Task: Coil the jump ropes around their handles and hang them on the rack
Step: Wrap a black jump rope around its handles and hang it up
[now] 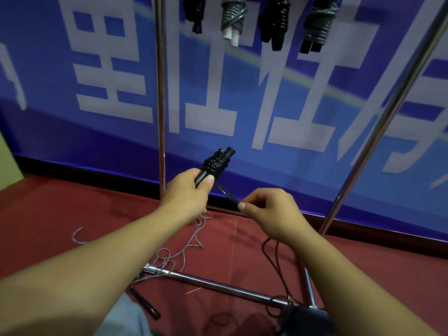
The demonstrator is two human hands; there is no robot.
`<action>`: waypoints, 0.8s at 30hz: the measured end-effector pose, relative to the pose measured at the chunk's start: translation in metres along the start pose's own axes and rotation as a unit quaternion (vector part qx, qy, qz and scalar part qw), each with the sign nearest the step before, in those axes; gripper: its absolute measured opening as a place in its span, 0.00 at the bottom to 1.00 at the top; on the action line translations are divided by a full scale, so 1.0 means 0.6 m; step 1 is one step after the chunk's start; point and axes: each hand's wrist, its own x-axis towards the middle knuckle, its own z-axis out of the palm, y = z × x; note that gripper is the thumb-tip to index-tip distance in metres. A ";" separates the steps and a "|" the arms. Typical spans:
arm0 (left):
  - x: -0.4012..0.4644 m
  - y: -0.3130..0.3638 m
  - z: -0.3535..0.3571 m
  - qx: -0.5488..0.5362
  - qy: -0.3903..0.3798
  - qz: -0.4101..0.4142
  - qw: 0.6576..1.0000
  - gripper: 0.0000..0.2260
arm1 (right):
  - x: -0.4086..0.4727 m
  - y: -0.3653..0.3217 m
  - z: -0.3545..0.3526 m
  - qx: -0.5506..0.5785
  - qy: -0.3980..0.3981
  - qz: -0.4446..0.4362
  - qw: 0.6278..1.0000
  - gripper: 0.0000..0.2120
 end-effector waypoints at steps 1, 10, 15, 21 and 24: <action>0.000 -0.001 0.000 0.003 -0.001 -0.002 1.000 0.09 | -0.003 -0.002 0.000 -0.014 -0.018 -0.011 1.000 0.05; 0.001 -0.006 -0.002 0.052 -0.011 -0.010 0.999 0.09 | 0.000 0.003 0.004 0.080 -0.034 0.052 0.995 0.15; 0.004 -0.006 -0.003 0.059 -0.013 -0.010 0.998 0.09 | 0.002 0.009 0.002 0.132 0.028 0.123 0.983 0.17; 0.005 -0.010 0.000 0.080 -0.011 -0.012 0.997 0.09 | -0.006 -0.004 -0.004 -0.027 -0.034 0.076 0.996 0.19; 0.008 -0.018 -0.003 0.108 -0.007 -0.011 0.994 0.09 | -0.011 -0.009 -0.003 0.002 -0.090 0.047 0.995 0.18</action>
